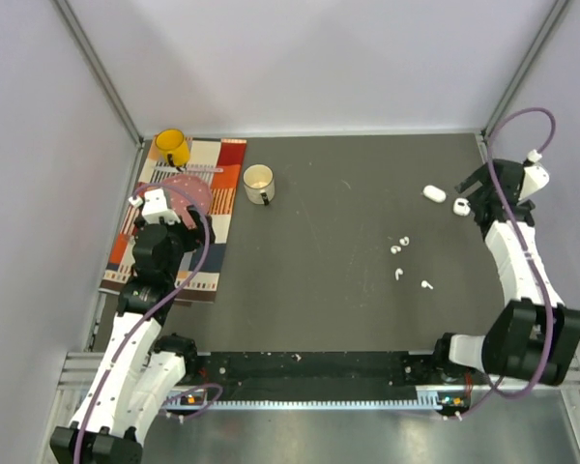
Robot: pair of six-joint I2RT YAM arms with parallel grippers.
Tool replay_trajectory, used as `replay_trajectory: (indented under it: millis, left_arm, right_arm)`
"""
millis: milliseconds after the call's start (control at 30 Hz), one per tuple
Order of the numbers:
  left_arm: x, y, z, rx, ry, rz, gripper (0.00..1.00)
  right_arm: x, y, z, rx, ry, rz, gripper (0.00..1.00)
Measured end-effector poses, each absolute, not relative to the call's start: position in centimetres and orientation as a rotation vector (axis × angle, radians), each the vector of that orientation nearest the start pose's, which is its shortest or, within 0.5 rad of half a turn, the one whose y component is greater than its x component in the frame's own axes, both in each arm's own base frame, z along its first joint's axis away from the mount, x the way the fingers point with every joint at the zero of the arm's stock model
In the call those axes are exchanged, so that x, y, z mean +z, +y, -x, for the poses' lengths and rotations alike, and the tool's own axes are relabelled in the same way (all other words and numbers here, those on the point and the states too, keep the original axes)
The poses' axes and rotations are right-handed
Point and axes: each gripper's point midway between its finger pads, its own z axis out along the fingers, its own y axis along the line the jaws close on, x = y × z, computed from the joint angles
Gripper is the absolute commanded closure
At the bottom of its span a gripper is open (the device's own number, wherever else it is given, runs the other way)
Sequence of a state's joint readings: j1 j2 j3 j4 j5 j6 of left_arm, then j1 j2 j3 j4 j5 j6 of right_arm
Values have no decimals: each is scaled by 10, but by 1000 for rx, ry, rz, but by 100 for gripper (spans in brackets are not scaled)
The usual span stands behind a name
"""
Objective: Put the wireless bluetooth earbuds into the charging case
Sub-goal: Adjust the charging case at the corner of the board.
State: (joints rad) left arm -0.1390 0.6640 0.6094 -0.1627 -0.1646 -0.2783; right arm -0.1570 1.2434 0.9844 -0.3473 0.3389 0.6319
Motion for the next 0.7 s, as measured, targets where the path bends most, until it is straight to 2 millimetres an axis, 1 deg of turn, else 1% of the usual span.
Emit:
replay_trajectory:
  millis: [67,100,200,333,400,500,567,633,700]
  left_arm:
    - [225,-29,-291,-177,1808,227,1]
    - [223,-31,-291,-188,1824,220,1]
    - [217,-35,-291,-201,1865,211,1]
    - [207,-40,-291,-222,1914,198,1]
    - [205,-43,-292,-233,1927,193,1]
    - [203,-45,-291,-249,1935,186,1]
    - [203,-46,-291,-254,1936,185,1]
    - [203,-46,-291,-256,1936,184,1]
    - [203,-47,-291,-257,1936,183,1]
  right_arm:
    - [179,-106,-363,-89,1922,-1060,7]
    - [171,-110,-364,-90,1947,-1083,10]
    - [150,-114,-371,-103,2036,-1098,15]
    - [124,-113,-389,-114,2172,-1050,16]
    - [110,-116,-398,-134,2228,-1019,19]
    - [89,-120,-404,-172,2313,-956,21]
    - [79,-121,-407,-188,2357,-914,22]
    - [69,-123,-409,-205,2399,-861,25]
    - [63,-123,-410,-213,2435,-803,27]
